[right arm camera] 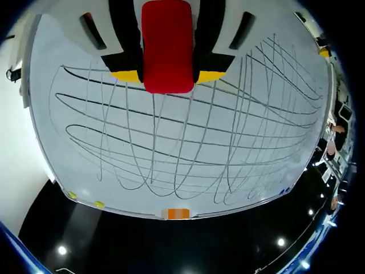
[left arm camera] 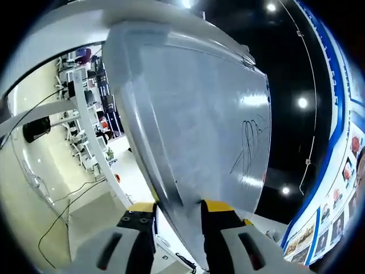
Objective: Wipe the writing off the whiteboard with the eraser
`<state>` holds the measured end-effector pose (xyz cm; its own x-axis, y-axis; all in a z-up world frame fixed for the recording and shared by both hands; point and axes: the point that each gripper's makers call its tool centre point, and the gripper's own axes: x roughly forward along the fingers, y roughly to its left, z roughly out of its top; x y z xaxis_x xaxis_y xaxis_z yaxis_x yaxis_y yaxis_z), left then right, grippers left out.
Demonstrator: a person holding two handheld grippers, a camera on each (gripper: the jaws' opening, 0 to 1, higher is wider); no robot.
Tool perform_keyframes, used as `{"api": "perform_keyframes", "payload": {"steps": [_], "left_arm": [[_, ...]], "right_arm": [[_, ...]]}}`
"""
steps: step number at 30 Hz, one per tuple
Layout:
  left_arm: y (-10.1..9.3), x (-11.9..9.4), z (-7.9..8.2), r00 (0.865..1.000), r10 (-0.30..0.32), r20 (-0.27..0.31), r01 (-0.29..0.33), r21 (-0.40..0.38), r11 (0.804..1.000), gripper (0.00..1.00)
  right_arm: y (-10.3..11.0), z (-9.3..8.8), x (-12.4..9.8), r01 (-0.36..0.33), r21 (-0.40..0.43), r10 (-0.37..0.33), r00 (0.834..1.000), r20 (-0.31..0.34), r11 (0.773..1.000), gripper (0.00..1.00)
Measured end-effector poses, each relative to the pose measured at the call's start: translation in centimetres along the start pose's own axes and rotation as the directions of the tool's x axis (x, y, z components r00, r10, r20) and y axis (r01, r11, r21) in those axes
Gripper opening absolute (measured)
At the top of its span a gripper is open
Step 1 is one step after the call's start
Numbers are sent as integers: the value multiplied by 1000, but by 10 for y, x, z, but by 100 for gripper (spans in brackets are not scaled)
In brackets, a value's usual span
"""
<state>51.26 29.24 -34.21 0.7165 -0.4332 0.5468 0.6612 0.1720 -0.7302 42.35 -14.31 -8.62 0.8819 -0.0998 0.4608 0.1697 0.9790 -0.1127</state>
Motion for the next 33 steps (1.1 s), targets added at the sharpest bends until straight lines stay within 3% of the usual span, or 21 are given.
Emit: {"api": "perform_keyframes", "payload": {"steps": [3, 11, 13, 18, 27, 33], "left_arm": [[0, 0, 0, 1000, 1, 4, -1, -1, 1000, 32], [1, 0, 1, 1000, 2, 6, -2, 5, 1000, 32], [2, 0, 1, 1000, 4, 9, -4, 4, 1000, 32], [3, 0, 2, 1000, 1, 9, -1, 3, 1000, 32], [3, 0, 1, 1000, 3, 13, -3, 2, 1000, 32], [3, -1, 1, 1000, 1, 10, -1, 2, 1000, 32]], "right_arm": [[-2, -2, -1, -20, -52, 19, 1000, -10, 998, 36], [-30, -8, -5, 18, 13, -18, 999, -35, 1000, 36], [-53, -15, -8, 20, 9, -20, 999, -40, 1000, 36], [-75, -19, -9, 19, 20, -17, 998, -59, 1000, 36], [-93, -25, -11, -16, -40, 13, 998, -69, 999, 36], [-109, -27, -12, -13, -34, 10, 997, -77, 999, 36]]}}
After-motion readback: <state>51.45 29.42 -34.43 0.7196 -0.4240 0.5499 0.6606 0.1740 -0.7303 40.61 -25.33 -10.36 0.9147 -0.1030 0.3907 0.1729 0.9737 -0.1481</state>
